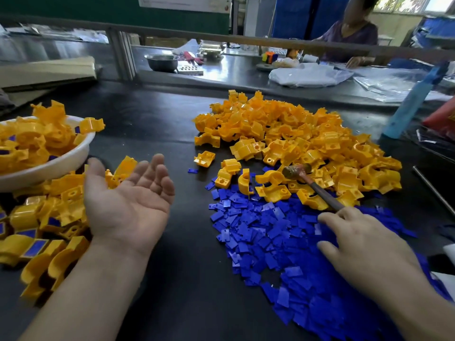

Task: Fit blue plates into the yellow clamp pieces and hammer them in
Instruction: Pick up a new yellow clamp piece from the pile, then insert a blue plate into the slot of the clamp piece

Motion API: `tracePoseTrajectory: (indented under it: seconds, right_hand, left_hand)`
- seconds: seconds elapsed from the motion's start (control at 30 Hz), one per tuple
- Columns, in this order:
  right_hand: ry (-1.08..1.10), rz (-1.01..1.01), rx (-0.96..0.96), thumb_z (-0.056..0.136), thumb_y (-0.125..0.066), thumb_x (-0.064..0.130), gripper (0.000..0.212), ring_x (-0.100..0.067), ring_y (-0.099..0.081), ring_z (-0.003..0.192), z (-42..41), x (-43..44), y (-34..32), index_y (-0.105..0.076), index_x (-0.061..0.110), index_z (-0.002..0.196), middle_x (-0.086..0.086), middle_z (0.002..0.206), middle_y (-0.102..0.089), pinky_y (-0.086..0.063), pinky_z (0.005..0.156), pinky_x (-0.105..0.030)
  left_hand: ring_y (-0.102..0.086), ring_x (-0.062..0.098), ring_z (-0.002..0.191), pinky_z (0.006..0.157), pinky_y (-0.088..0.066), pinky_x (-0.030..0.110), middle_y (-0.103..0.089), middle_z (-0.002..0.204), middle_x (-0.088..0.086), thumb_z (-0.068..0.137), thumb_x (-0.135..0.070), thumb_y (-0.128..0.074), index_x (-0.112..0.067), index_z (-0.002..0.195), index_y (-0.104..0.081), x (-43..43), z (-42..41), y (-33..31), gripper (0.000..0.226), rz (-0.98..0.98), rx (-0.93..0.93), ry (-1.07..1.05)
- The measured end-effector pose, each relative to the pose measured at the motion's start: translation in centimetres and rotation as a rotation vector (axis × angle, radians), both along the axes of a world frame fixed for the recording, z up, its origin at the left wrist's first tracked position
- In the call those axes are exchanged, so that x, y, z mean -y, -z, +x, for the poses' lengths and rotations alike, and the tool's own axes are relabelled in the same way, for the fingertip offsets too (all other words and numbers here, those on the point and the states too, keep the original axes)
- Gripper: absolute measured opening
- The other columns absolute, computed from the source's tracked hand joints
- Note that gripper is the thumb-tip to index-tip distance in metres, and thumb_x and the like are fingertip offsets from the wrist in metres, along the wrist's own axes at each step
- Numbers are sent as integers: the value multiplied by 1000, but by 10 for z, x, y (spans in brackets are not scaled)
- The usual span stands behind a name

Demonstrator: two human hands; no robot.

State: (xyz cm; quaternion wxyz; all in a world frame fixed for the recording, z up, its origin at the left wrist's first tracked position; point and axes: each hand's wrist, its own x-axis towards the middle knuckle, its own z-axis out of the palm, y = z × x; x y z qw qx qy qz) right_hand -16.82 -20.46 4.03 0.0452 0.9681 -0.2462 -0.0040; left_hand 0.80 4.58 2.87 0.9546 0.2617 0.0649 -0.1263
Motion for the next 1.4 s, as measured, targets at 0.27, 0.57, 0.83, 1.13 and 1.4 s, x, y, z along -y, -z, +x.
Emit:
tracePoseTrajectory:
  seconds: [0.27, 0.57, 0.83, 1.13, 1.4]
  right_hand:
    - [-69, 240, 304, 90, -56, 9, 35, -3, -49, 96, -1, 6, 0, -59, 29, 119, 11, 115, -52, -40, 72, -13]
    - [35, 24, 35, 93, -45, 42, 30, -9, -52, 99, -3, 10, 1, -46, 42, 123, 13, 123, -45, -45, 68, -24]
    - [-53, 192, 411, 91, -56, 20, 19, -2, -52, 76, -2, 9, 4, -63, 32, 105, 14, 97, -61, -43, 62, -16]
    - [-45, 1028, 904, 88, -63, 13, 30, -8, -65, 83, 2, -15, -1, -66, 43, 92, 14, 92, -68, -57, 64, -28]
    - [105, 1684, 1072, 88, -55, -3, 24, -16, -71, 76, 10, -25, 5, -67, 17, 96, 5, 78, -70, -56, 63, -27]
  left_hand:
    - [-64, 12, 59, 50, -52, 22, -70, 74, 2, 83, -40, -61, -13, 99, -64, 29, -32, -6, 31, 459, 250, 242]
    - [-65, 16, 65, 54, -53, 24, -73, 85, 9, 77, -36, -63, -12, 107, -65, 44, -53, 2, 38, 737, 479, 448]
    - [-66, 16, 65, 56, -54, 25, -75, 83, 5, 96, -18, -57, -19, 102, -67, 49, -61, 3, 12, 886, 504, 437]
    - [-73, 9, 86, 69, -56, 18, -74, 100, -12, 85, -30, -69, -32, 111, -64, 58, -82, 8, 27, 980, 694, 661]
    - [-71, 6, 89, 71, -55, 16, -73, 98, -14, 70, -49, -66, -35, 109, -64, 61, -87, 9, 41, 995, 726, 728]
